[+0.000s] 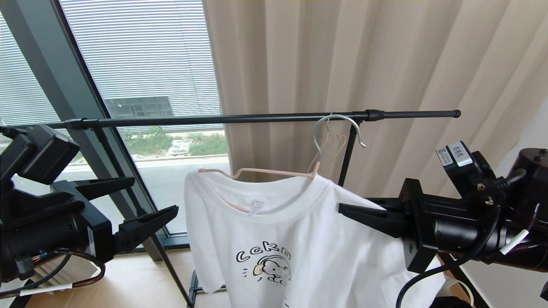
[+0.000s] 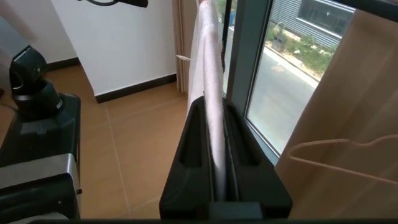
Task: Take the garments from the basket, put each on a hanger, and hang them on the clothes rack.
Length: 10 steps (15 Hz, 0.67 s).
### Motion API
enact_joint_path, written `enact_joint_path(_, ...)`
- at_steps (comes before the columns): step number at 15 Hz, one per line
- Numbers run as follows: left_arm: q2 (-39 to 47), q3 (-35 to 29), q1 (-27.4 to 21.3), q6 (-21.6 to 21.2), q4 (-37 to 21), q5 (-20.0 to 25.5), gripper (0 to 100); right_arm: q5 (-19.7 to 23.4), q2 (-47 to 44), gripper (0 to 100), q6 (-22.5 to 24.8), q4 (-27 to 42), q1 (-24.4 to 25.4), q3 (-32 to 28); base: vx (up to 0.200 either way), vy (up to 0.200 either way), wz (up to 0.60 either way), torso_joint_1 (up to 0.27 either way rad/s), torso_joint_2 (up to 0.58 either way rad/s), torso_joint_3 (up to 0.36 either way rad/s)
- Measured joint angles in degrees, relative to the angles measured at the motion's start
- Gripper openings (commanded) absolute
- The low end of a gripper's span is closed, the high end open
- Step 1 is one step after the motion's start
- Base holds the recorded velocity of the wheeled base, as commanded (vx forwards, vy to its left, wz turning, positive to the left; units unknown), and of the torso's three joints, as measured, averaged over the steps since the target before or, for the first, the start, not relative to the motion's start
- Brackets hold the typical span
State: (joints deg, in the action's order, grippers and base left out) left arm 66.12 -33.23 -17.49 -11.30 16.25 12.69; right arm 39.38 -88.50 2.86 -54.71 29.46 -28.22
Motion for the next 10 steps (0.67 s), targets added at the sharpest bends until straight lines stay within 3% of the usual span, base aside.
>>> enact_joint_path(3, -0.2, 0.4, 8.2, -10.6, -0.2, 11.7, 100, 6.0, 0.0, 0, 0.0, -0.1, -1.5, 0.9, 0.0, 0.0, 0.0, 0.0, 0.0, 0.0)
enact_joint_path(6, 0.8, 0.0, 14.1, -20.8, -0.2, 25.0, 100, 9.3, -0.1, 0, 0.1, -0.1, -2.4, 1.4, 0.0, 0.0, 0.0, 0.0, 0.0, 0.0)
enact_joint_path(10, 3.8, 0.5, 14.8, -30.6, -0.3, 26.5, 100, 9.9, -0.2, 0, 0.1, 0.0, -2.5, 1.9, 0.0, 0.0, 0.0, 0.0, 0.0, 0.0)
